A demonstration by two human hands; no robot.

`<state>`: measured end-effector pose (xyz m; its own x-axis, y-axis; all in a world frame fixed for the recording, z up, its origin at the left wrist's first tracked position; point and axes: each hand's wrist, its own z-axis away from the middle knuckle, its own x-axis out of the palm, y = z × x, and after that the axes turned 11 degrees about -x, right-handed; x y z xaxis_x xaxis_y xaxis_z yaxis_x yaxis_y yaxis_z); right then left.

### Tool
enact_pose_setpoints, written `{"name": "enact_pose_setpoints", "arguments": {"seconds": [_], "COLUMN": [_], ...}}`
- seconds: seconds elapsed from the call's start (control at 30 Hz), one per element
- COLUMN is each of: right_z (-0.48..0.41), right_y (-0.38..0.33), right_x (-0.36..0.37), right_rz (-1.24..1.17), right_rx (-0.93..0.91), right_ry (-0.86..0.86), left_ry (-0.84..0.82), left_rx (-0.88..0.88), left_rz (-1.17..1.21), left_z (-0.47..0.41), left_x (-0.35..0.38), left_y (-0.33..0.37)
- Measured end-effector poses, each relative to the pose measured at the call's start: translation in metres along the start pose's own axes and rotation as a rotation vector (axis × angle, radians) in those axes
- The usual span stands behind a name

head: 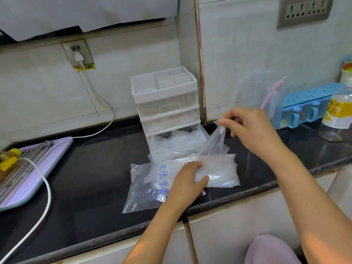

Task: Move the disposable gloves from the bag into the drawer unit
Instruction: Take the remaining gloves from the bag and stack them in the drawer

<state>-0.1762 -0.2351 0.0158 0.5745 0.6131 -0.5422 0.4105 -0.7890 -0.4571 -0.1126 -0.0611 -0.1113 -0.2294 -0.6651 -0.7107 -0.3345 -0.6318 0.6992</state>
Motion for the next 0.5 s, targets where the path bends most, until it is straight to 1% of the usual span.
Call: {"name": "enact_pose_setpoints", "arguments": {"seconds": [0.1, 0.2, 0.27, 0.37, 0.5], "right_z": [-0.010, -0.022, -0.032, -0.047, -0.068], "right_y": [-0.011, -0.016, -0.016, -0.013, -0.008], "right_x": [-0.006, -0.007, -0.006, -0.002, -0.008], "right_rz": [-0.031, -0.110, -0.147, -0.258, -0.465], "right_rx": [-0.109, -0.127, -0.113, -0.052, 0.030], "right_ry": [0.047, 0.130, 0.175, 0.235, 0.446], "left_ry": [0.015, 0.110, 0.155, 0.175, 0.161], "left_rx": [0.052, 0.053, 0.045, 0.046, -0.028], "left_rz": [0.023, 0.177, 0.185, 0.124, 0.093], "left_z": [0.003, 0.004, 0.003, 0.000, -0.001], "left_x": [-0.003, -0.006, -0.006, -0.006, -0.005], "left_y": [0.005, 0.006, 0.004, 0.001, -0.001]}}
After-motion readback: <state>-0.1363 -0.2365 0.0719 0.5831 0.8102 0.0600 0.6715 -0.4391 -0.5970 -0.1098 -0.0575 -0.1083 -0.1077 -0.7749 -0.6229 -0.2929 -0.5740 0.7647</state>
